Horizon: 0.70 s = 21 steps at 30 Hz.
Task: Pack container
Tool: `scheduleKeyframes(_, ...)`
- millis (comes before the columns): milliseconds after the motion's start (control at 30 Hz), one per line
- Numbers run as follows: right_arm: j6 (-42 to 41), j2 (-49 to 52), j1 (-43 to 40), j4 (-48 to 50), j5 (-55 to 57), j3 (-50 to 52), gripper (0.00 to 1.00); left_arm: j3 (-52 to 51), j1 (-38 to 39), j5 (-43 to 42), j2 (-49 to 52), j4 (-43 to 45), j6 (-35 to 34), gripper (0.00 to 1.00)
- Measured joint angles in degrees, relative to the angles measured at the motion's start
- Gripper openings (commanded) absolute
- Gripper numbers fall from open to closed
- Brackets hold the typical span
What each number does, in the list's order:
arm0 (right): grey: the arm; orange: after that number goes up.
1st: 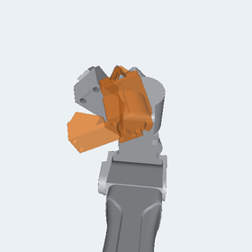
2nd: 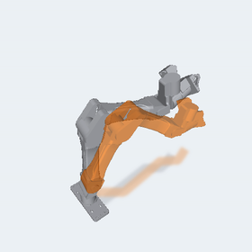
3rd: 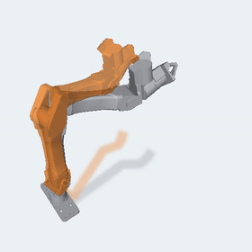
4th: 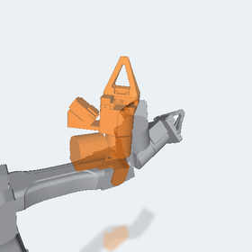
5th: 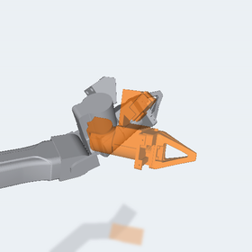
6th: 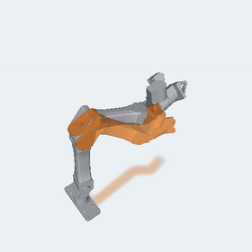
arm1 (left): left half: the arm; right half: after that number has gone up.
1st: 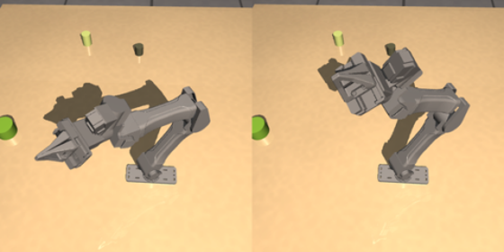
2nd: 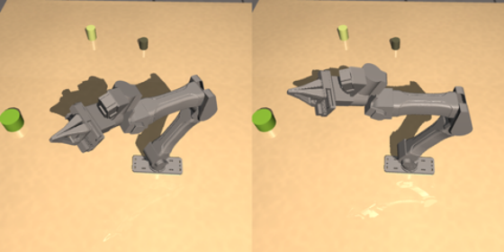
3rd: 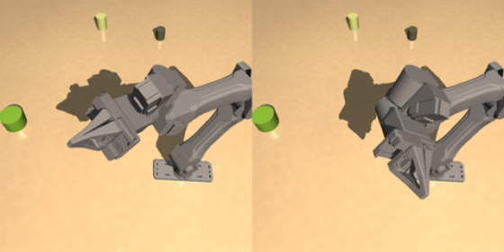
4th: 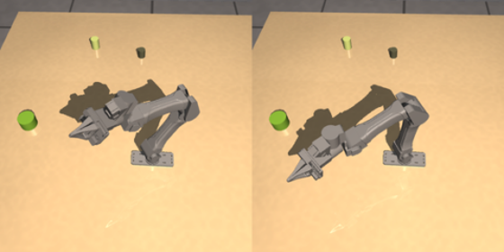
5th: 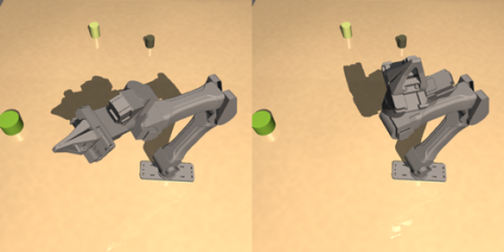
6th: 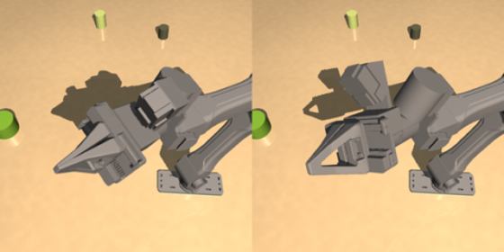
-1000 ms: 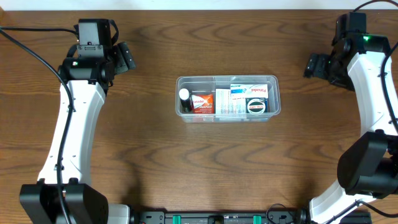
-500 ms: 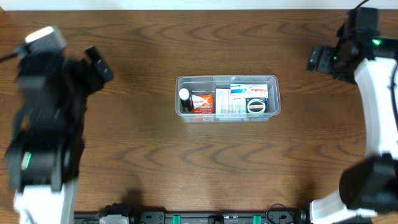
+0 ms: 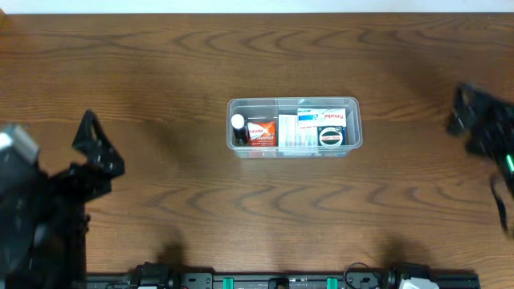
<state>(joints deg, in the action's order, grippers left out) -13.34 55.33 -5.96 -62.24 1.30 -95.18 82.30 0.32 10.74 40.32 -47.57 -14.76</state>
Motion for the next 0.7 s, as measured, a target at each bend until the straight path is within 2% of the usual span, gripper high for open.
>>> scheduleKeyframes(200, 0.37, -13.46, 0.04, -2.80, -0.04, -0.63, 0.99, -0.02, 0.00, -0.04, -4.17, -0.72, 0.00, 0.98)
scheduleKeyframes(333, 0.39, -18.51, 0.04, -5.42, -0.02, -0.61, 0.99, -0.20, 0.00, -0.33, -6.16, -1.31, 0.00, 0.98)
scheduleKeyframes(700, 0.42, -31.06, 0.04, -4.46, 0.17, -0.61, 0.99, -0.28, 0.00, -2.43, -15.28, -2.29, 0.00, 0.98)
